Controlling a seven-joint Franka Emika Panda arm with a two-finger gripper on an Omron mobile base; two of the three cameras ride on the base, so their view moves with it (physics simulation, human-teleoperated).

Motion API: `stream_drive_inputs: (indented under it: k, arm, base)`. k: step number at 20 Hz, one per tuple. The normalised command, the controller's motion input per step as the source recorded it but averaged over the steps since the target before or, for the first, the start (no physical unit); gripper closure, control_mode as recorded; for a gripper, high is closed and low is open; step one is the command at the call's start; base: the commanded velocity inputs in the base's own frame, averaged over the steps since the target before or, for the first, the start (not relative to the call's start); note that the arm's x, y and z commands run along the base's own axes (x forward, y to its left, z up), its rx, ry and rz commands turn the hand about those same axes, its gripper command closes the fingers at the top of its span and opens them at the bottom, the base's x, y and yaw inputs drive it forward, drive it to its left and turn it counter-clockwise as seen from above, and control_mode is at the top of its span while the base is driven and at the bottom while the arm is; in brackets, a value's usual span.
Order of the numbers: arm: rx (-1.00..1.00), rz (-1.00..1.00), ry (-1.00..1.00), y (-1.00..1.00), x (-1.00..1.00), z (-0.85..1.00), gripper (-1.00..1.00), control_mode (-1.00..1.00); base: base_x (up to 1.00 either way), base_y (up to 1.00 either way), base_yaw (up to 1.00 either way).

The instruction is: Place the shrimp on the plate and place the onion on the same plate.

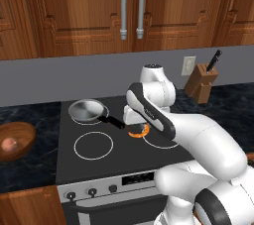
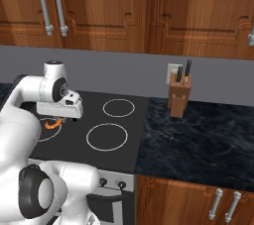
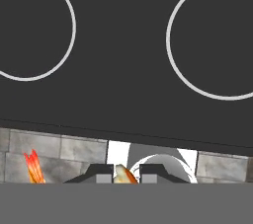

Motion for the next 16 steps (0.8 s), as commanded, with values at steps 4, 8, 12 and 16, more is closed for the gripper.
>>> stream_drive_inputs:
  k: [4, 8, 12, 16]
  arm:
    - [0.0, 0.0, 0.0, 0.0, 0.0, 0.0, 1.0, 1.0]
    - [0.0, 0.0, 0.0, 0.0, 0.0, 0.0, 1.0, 1.0]
    - [0.0, 0.0, 0.0, 0.0, 0.0, 0.0, 1.0, 1.0]
    - [0.0, 0.0, 0.0, 0.0, 0.0, 0.0, 1.0, 1.0]
  base:
    - [-0.06, 0.0, 0.0]
    - [-0.47, 0.35, 0.0]
    - [-0.67, 0.9, 0.0]
    - [-0.59, 1.0, 0.0]
